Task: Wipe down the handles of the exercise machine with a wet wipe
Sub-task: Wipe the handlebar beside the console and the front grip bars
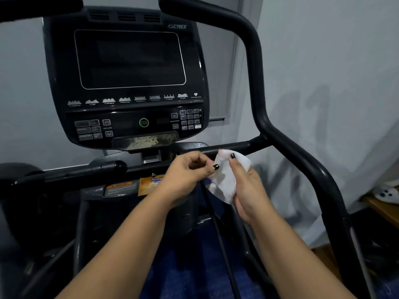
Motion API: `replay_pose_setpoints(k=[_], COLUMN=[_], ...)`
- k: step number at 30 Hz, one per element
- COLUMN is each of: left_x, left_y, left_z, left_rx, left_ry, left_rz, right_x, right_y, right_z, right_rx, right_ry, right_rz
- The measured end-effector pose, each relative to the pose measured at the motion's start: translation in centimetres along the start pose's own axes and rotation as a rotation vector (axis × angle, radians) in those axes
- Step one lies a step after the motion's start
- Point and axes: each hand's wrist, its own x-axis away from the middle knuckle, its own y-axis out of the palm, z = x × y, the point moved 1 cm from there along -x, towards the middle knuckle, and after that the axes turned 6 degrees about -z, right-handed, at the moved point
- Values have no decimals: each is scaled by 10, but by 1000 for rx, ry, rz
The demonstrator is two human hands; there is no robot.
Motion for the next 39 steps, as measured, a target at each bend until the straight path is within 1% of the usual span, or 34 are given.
replay_pose_setpoints(k=[3,6,8,11,13,15,17,19,21,23,25,28,31,34,36,37,39], left_x=[-1,-2,-5,-11,-15,-19,-24,-32,-43,-57,-72,-96,-122,-144,-157,-162,-168], left_y=[7,14,15,10,6,4,4,5,6,3,-8,-35,-66,-96,-116,-124,-133], left_z=[2,2,3,7,8,11,13,13,11,12,21,44,62,73,73,71,63], left_rx=[62,47,22,36,5,-53,-88,-128,-258,-461,-620,-885,-1134,-1374,-1514,-1565,-1643], left_ry=[13,36,71,92,91,115,138,124,85,88,146,253,312,421,451,454,474], left_rz=[-28,-45,10,75,74,74,77,61,48,64,115,227,245,271,266,242,207], right_x=[5,8,11,17,20,22,26,31,32,27,19,6,-16,-41,-60,-67,-78], right_y=[-7,-12,-17,-29,-39,-48,-49,-47,-46,-52,-60,-68,-73,-68,-65,-65,-65], right_z=[1,1,3,2,2,3,2,0,2,9,19,25,16,6,1,0,-2], right_rx=[18,46,182,433,531,619,566,352,109,-70,-254,-411,-286,-128,-27,-9,-62], right_ry=[-55,-84,-119,-226,-271,-271,-209,-114,-5,54,88,-1,-117,-254,-321,-351,-404], right_rz=[11,54,97,121,88,22,-70,-143,-127,-20,115,290,436,450,479,491,492])
